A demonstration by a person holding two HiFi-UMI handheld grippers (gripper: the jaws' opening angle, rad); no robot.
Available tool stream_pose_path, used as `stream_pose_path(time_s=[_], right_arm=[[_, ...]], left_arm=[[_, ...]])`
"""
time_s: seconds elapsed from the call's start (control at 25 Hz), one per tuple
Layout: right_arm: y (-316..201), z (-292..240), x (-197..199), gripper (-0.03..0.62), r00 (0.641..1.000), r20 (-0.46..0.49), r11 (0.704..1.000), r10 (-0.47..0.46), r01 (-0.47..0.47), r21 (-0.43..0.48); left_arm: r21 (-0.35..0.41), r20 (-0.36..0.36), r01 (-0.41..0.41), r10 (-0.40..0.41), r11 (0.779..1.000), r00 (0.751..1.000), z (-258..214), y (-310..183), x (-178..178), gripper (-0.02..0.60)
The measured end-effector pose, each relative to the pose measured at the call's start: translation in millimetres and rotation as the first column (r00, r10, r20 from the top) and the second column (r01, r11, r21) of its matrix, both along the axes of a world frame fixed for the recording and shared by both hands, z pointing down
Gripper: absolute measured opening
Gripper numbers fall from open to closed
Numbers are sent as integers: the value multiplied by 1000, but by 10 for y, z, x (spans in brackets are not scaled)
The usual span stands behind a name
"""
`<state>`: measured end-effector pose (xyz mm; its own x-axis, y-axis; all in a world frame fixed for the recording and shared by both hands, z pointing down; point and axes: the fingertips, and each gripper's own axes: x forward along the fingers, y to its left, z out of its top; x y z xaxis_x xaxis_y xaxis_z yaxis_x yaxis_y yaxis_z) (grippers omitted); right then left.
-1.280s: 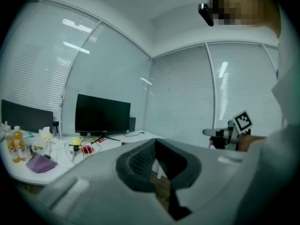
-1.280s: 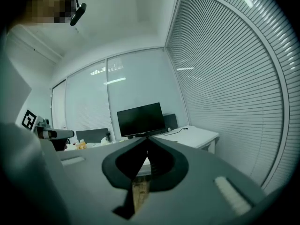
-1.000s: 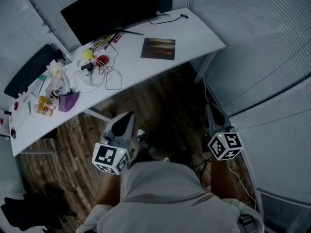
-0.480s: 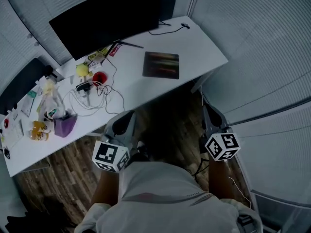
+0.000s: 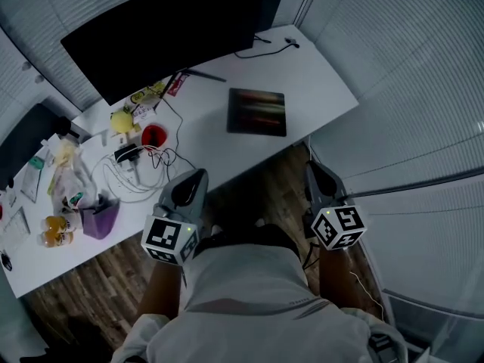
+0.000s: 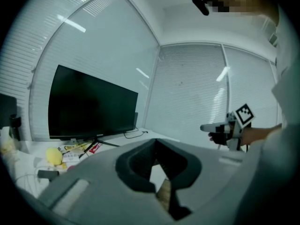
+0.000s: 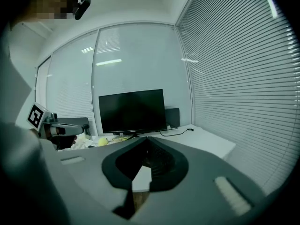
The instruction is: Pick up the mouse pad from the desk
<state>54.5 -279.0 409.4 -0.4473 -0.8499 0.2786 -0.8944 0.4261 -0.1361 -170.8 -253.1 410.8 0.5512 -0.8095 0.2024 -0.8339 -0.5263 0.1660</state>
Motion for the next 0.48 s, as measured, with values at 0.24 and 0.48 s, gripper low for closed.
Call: stream_pose_path(time_s=[0.24,0.48], right_arm=[[-537,52,85,8,1000,-2,1000,10,-10,-12],[-1321,167,147,8,998,14,998,-59,59,-11]], left_arm=[[13,-2,-60,60,998,998,17,-447,181,3],[2,28,29,-29,1000,999,27,-1063,257,3]])
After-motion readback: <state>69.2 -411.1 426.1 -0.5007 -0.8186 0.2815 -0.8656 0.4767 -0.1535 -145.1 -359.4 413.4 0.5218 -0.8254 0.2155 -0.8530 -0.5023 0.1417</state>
